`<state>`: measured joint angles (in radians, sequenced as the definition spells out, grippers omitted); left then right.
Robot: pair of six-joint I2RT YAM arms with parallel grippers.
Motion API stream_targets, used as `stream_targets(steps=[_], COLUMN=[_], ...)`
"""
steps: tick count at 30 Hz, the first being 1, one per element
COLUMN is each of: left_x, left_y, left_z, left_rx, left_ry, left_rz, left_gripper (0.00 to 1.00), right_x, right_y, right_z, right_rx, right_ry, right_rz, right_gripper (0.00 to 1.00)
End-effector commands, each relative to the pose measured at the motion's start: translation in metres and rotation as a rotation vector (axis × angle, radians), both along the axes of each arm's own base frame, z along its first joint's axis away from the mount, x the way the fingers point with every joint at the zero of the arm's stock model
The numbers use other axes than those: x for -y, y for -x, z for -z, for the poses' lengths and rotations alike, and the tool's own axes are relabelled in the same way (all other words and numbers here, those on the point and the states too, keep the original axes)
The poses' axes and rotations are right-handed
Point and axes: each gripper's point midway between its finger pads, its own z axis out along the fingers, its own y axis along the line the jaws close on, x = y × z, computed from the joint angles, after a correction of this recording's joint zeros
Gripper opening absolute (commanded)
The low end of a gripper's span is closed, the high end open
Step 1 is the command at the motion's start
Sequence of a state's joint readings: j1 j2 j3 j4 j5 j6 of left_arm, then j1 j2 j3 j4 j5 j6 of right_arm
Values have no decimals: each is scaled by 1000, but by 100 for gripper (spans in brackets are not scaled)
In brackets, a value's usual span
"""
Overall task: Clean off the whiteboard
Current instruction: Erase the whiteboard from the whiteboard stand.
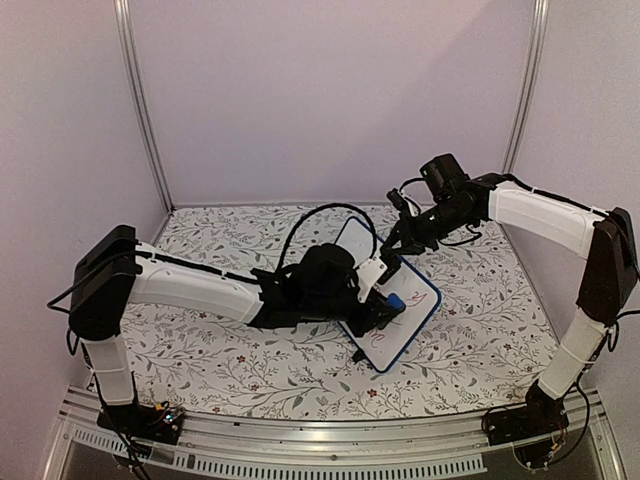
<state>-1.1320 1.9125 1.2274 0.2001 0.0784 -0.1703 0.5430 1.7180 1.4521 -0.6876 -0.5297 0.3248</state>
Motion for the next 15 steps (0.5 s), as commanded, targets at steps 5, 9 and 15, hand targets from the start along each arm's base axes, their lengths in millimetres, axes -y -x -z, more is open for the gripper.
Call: stream_targets(steps=[5,9,15], left_x=[12,21,29], left_y=[-5,-4,-4], left_z=[-15,-26,-31], left_rx=[24,36,41], left_ry=[7,32,38], left_rz=[20,48,61], left_gripper=[0,0,0], right_x=[-11,-11,-11], right_y=[18,18,17], right_z=[17,17,17], right_rx=[-74,-74,-73], right_ry=[18,19,19], right_rz=[-36,-36,-38], right_gripper=[0,0,0])
